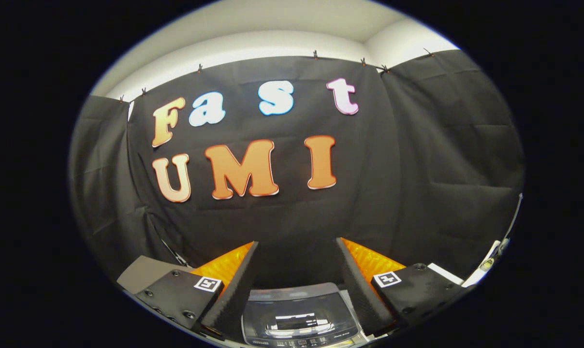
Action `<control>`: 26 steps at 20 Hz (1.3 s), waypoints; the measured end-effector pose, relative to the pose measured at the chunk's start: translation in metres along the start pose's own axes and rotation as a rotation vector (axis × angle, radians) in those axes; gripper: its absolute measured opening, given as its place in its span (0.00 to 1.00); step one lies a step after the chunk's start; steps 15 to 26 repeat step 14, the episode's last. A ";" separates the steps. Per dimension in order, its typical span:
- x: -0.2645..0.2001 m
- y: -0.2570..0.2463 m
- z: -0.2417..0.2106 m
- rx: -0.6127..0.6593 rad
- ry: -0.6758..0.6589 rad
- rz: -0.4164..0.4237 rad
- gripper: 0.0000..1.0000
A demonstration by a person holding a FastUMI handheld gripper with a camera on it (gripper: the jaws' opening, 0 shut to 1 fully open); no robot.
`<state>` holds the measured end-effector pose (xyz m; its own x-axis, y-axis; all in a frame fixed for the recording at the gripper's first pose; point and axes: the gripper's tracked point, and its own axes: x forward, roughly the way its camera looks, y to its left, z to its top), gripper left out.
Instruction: Put the clothes into the washing machine and then close the washing machine lid.
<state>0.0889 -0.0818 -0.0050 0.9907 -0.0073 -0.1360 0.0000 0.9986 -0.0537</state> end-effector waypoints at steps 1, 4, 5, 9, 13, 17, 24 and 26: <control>-0.004 -0.002 0.010 -0.003 -0.013 0.000 0.99; -0.007 -0.002 0.031 0.002 -0.043 0.007 0.99; -0.011 -0.003 0.035 0.001 -0.051 0.007 0.99; -0.023 -0.005 0.041 -0.012 -0.062 0.013 0.99; -0.017 -0.004 0.031 -0.009 -0.039 0.019 0.99; -0.016 -0.004 0.030 -0.008 -0.040 0.019 0.99; -0.016 -0.004 0.030 -0.008 -0.040 0.019 0.99; -0.016 -0.004 0.030 -0.008 -0.040 0.019 0.99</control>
